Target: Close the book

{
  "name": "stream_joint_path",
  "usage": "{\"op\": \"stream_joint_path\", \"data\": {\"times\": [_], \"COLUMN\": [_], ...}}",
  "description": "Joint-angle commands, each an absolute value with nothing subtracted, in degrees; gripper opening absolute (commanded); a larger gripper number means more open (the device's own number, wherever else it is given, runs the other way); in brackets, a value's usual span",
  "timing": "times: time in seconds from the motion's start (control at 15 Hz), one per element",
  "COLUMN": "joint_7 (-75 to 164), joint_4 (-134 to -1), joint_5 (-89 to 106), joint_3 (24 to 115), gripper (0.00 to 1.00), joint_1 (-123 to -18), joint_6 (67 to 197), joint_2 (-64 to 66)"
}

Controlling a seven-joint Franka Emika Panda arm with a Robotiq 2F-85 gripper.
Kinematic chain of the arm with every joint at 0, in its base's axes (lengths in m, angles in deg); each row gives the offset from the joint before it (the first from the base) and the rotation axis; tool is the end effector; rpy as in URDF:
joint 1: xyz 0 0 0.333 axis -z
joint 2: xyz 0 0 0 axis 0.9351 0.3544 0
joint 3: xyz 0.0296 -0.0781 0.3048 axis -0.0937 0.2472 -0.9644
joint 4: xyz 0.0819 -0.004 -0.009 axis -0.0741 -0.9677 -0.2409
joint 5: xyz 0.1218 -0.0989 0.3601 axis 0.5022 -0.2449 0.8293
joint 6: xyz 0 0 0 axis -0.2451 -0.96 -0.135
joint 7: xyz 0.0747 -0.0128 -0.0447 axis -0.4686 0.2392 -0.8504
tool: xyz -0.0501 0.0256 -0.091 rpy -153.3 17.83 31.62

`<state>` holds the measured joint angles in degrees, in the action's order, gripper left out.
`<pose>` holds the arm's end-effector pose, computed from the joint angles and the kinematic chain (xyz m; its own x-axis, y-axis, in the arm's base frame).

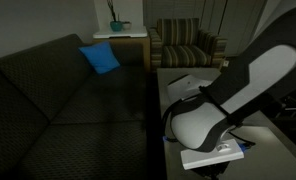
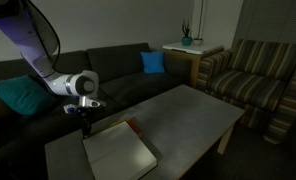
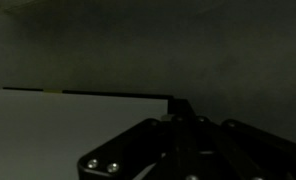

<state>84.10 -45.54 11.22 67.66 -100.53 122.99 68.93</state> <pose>0.5109 0.2875 -0.1652 0.9021 -0.2864 -0.3229 -0.1580 -0.9153 0.3705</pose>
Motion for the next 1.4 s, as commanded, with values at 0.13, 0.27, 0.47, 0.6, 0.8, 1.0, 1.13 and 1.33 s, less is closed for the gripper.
{"op": "stream_joint_path", "data": {"times": [0.13,0.27,0.47,0.6,0.8,1.0,1.13,1.33], "joint_7": [84.63,84.41,84.09,83.89,83.53,83.42,83.32,83.56], "joint_4": [-43.67,-42.87,-41.57,-40.63,-39.19,-38.13,-37.54,-36.98], "joint_5": [8.31,7.71,6.94,6.81,6.23,5.52,5.25,5.28], "joint_3": [69.75,70.31,70.97,71.03,71.29,71.38,71.39,71.35], "gripper": [0.00,0.00,0.00,0.00,0.00,0.00,0.00,0.00], "joint_1": [-99.81,-99.37,-98.36,-97.31,-95.83,-94.33,-93.45,-92.50], "joint_6": [120.09,118.96,116.81,114.75,112.44,111.66,111.50,111.29], "joint_2": [68.93,68.93,68.94,68.93,68.93,68.93,68.93,68.93]}}
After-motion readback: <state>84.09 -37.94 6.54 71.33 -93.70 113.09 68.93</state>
